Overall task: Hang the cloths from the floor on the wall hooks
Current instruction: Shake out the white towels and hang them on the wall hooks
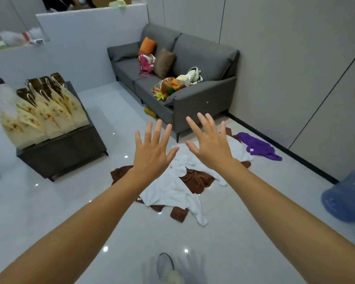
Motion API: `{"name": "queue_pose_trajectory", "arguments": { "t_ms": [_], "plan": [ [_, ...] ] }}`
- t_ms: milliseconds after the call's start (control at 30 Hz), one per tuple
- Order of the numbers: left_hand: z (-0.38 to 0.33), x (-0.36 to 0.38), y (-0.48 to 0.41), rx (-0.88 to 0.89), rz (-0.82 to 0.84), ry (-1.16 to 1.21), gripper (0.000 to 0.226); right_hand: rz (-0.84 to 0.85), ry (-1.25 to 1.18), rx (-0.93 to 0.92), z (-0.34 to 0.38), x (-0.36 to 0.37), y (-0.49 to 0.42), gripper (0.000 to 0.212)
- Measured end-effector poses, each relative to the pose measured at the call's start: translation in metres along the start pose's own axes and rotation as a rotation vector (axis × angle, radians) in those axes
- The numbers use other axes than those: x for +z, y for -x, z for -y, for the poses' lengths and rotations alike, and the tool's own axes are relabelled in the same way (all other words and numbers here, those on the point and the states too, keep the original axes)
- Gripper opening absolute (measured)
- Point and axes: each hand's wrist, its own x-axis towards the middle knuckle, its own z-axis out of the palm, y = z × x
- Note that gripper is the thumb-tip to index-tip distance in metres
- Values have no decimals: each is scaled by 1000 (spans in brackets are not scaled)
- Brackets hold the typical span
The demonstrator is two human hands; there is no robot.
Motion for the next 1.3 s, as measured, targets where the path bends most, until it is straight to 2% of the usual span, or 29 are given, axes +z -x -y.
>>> {"name": "queue_pose_trajectory", "arguments": {
  "t_ms": [433,733,933,1300],
  "plan": [
    [102,105,-118,-118,90,-81,77,127,-3,-134,-9,137,-170,69],
    [116,193,-166,-294,178,-136,74,233,-100,-320,-35,236,-247,67],
    [106,335,-173,-404,177,-152,76,230,-156,-395,-58,378,-260,68],
    [105,677,-114,-429,188,-229,71,264,-187,-395,-82,727,-187,65]
  ]
}}
